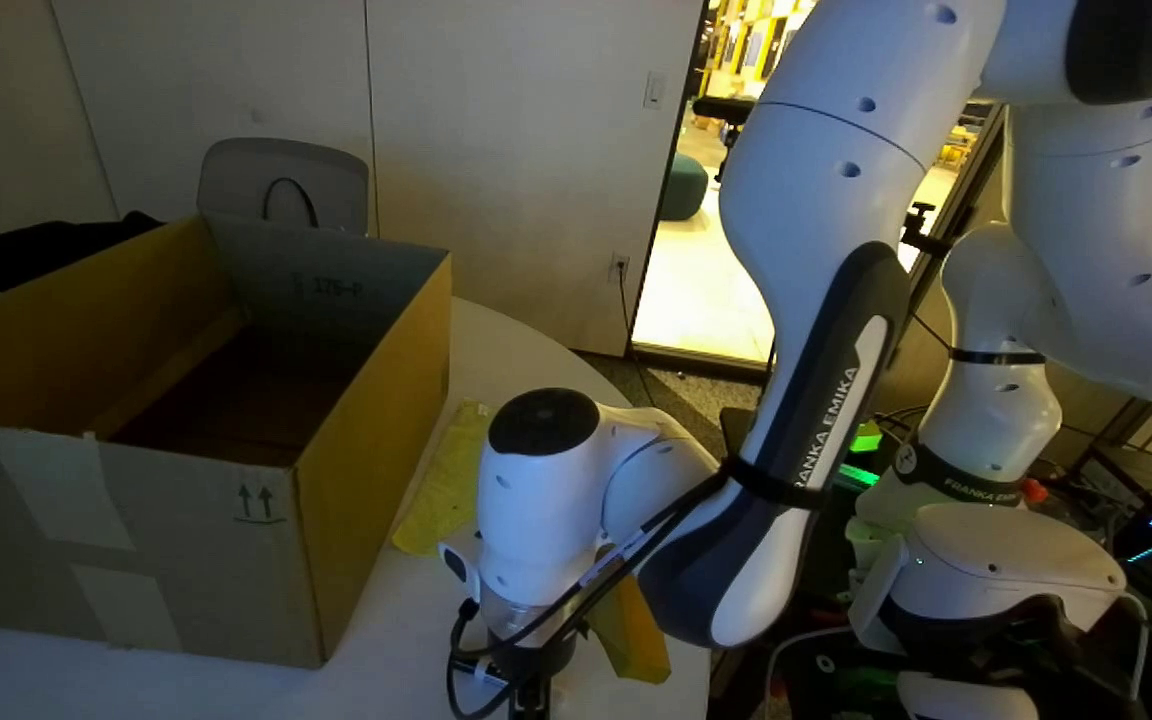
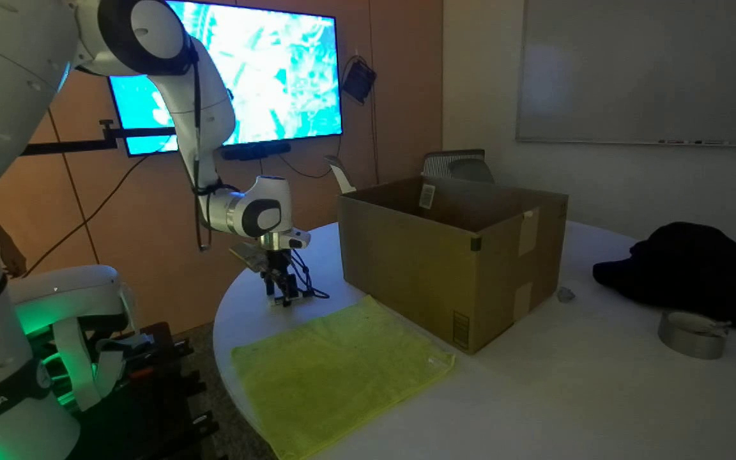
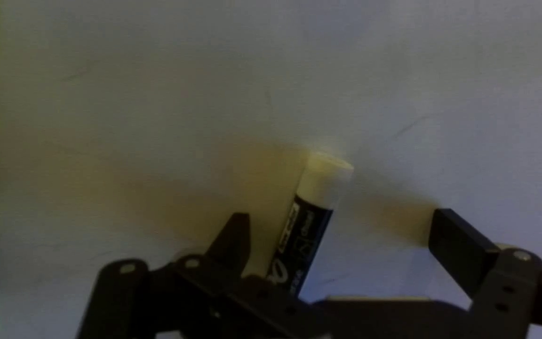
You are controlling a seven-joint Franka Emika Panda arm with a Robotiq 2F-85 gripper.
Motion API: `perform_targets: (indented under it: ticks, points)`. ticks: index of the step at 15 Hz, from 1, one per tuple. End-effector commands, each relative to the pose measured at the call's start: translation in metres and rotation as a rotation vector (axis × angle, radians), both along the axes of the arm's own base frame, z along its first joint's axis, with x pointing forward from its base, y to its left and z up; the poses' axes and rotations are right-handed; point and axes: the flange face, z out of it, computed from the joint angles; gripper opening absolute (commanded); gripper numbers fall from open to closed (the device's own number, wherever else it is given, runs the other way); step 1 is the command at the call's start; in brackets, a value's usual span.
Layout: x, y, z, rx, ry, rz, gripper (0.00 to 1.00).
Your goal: Put the black marker on the yellow towel, fold the towel and place it inside the brown box
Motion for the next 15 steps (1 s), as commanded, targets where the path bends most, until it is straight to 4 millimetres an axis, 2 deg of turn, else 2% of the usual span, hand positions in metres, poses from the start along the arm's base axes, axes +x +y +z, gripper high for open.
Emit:
perform_targets:
  ticks: [1, 3, 4, 5, 6, 14, 15]
  points:
    - [0.007, 0.0, 0.006, -0.002, -0.027, 0.015, 1.0]
    - [0.009, 0.001, 0.008, -0.014, -0.031, 0.026, 0.99]
    - [0.01, 0.001, 0.008, -0.018, -0.032, 0.029, 0.91]
    - [0.011, 0.001, 0.009, -0.018, -0.032, 0.03, 0.74]
    - [0.011, 0.001, 0.008, -0.02, -0.033, 0.029, 0.7]
    - [0.01, 0.001, 0.019, -0.02, -0.028, 0.037, 0.08]
    - [0.01, 0.001, 0.022, -0.023, -0.025, 0.041, 0.05]
